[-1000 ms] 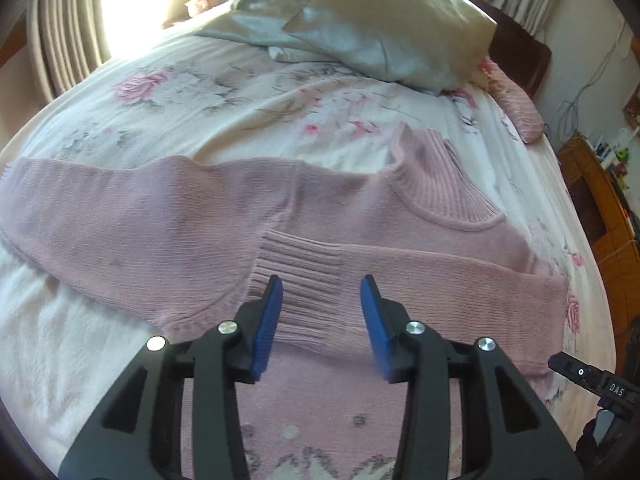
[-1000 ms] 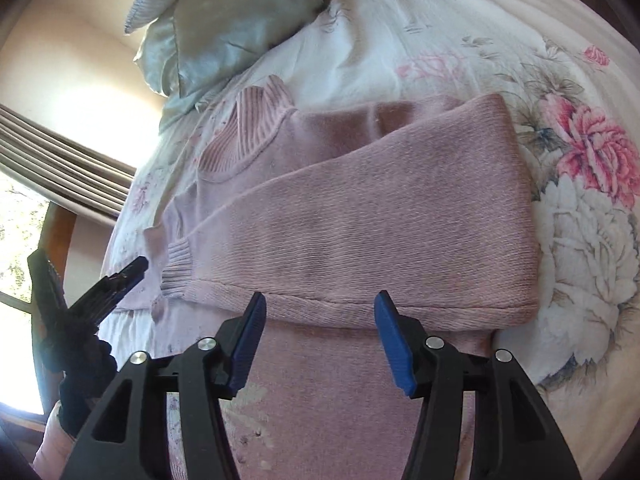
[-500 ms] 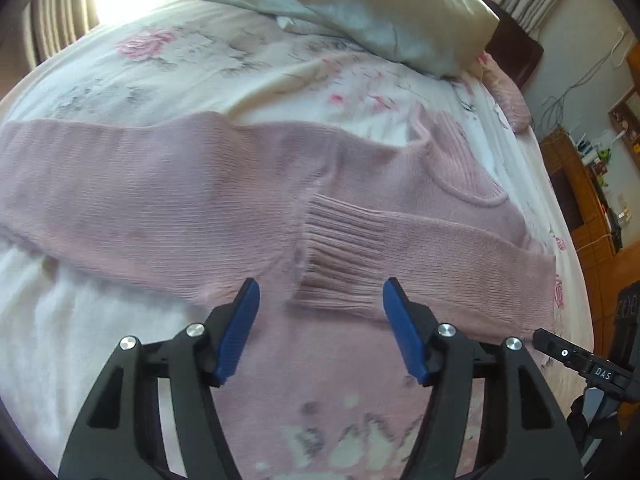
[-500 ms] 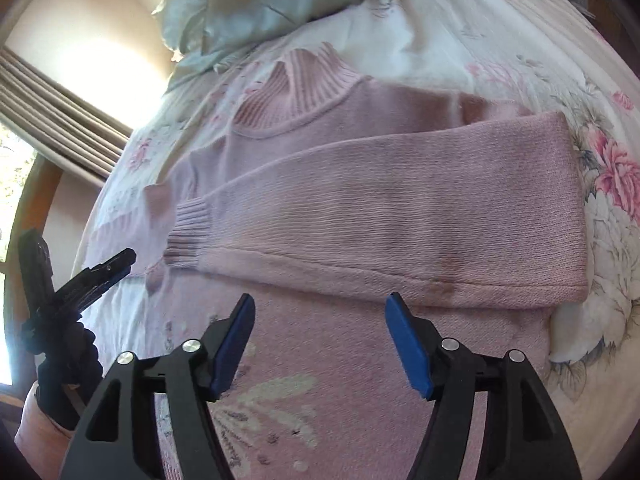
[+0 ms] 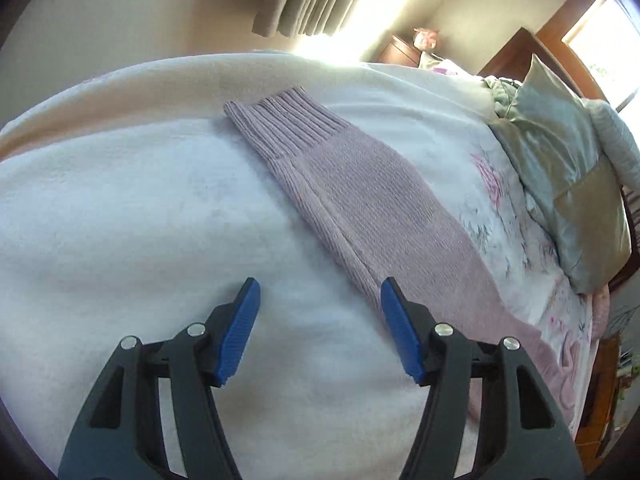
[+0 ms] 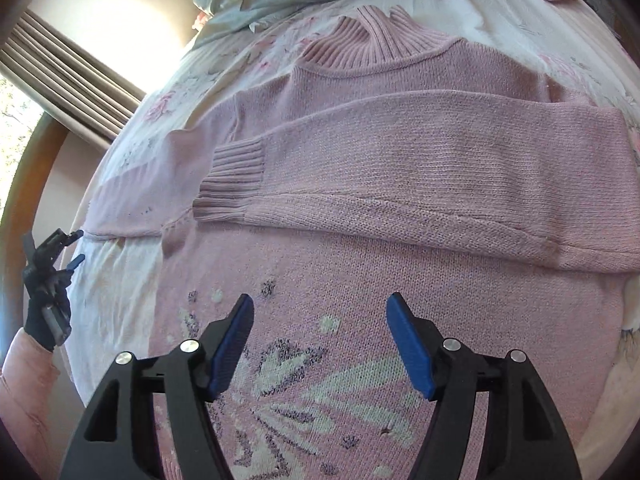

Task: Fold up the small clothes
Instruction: 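Lift the sleeve cuff with the left gripper and lay it over the body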

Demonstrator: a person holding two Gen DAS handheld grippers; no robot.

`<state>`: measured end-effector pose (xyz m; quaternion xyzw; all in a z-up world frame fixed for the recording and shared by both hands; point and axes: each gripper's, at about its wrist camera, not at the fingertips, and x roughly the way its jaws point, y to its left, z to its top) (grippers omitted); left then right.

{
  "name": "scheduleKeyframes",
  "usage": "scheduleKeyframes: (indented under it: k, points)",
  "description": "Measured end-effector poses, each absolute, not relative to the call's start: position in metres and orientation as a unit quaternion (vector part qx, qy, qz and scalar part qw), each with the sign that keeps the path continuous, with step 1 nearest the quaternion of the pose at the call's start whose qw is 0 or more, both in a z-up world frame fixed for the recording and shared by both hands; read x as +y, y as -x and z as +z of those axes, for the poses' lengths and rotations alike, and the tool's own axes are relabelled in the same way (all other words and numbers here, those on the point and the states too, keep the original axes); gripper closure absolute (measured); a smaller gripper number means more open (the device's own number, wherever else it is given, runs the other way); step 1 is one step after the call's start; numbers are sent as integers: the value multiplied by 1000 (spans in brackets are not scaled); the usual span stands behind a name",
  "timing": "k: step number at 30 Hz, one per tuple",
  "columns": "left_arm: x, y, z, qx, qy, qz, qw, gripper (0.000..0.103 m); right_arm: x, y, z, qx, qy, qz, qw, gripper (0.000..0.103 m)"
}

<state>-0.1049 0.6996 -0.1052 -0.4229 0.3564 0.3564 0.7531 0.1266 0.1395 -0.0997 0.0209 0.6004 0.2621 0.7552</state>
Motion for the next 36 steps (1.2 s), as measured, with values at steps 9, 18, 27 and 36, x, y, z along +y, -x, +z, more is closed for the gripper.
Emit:
scheduleKeyframes:
  k: [9, 18, 27, 36]
  points:
    - [752, 89, -119, 322, 460, 351, 749, 49, 145, -128, -109, 607, -17, 236, 758, 34]
    - [744, 80, -89, 286, 441, 341, 779, 97, 133, -128, -100, 603, -15, 219, 767, 34]
    - [597, -1, -19, 299, 322, 201, 876, 97, 110, -131, -98, 599, -34, 206, 773, 34]
    - [430, -73, -26, 336, 294, 50, 893, 98, 69, -132, -97, 594, -54, 196, 778, 34]
